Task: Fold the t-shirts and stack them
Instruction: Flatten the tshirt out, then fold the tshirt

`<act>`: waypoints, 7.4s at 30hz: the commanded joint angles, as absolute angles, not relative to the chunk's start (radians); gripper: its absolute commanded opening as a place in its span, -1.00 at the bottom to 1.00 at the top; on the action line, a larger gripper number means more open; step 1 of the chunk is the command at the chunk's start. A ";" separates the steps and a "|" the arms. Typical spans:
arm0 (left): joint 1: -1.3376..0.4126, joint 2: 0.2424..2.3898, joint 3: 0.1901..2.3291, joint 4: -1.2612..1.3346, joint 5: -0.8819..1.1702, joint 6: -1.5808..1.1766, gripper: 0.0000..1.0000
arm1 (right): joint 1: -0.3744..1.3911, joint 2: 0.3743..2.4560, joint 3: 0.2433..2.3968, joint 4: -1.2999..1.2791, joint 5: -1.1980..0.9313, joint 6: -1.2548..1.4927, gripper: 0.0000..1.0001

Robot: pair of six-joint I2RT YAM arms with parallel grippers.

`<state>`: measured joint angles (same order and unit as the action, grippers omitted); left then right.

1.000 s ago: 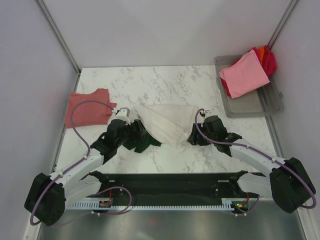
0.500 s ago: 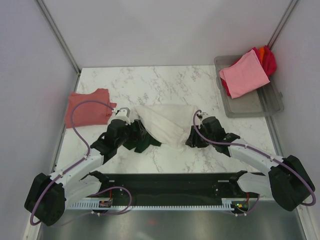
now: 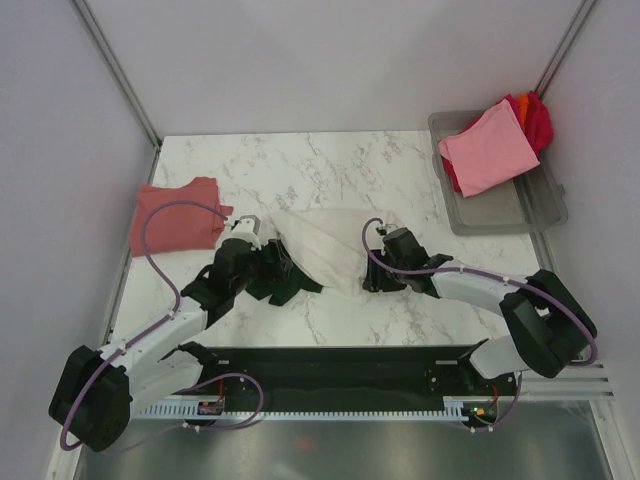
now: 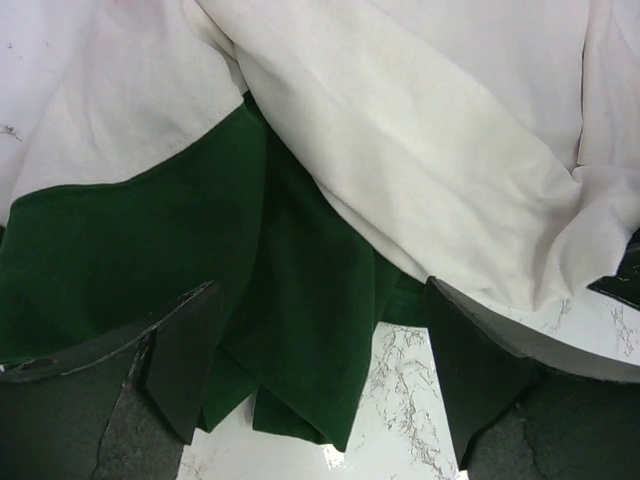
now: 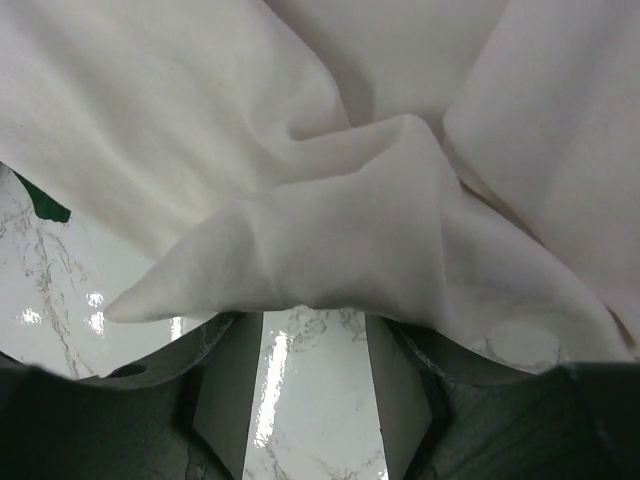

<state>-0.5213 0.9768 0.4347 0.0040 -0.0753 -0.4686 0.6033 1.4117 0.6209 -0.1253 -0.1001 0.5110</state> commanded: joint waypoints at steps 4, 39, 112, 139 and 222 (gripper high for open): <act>-0.522 0.982 0.471 0.041 -0.077 -0.426 0.77 | 0.644 1.477 0.692 -0.097 -0.006 0.486 -0.10; -0.523 0.982 0.546 -0.169 -0.223 -0.498 0.82 | 0.585 0.948 1.241 -0.870 0.706 0.555 -1.00; -0.290 0.865 2.171 -0.893 -0.084 -0.646 -0.96 | 0.324 0.828 1.999 -0.822 0.252 0.345 -1.00; -0.209 1.046 1.344 -0.301 -0.106 -0.654 -0.96 | 0.287 1.177 1.440 -0.476 0.353 0.400 -1.00; -0.045 1.962 1.631 -0.391 -0.061 -0.689 0.49 | 0.120 2.309 1.881 -0.080 0.230 0.443 -0.99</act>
<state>-0.0410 1.9884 1.6676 -0.2996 -0.0334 -0.7490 0.1234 2.3516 1.8984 -0.1398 0.2440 0.4644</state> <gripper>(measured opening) 0.752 0.022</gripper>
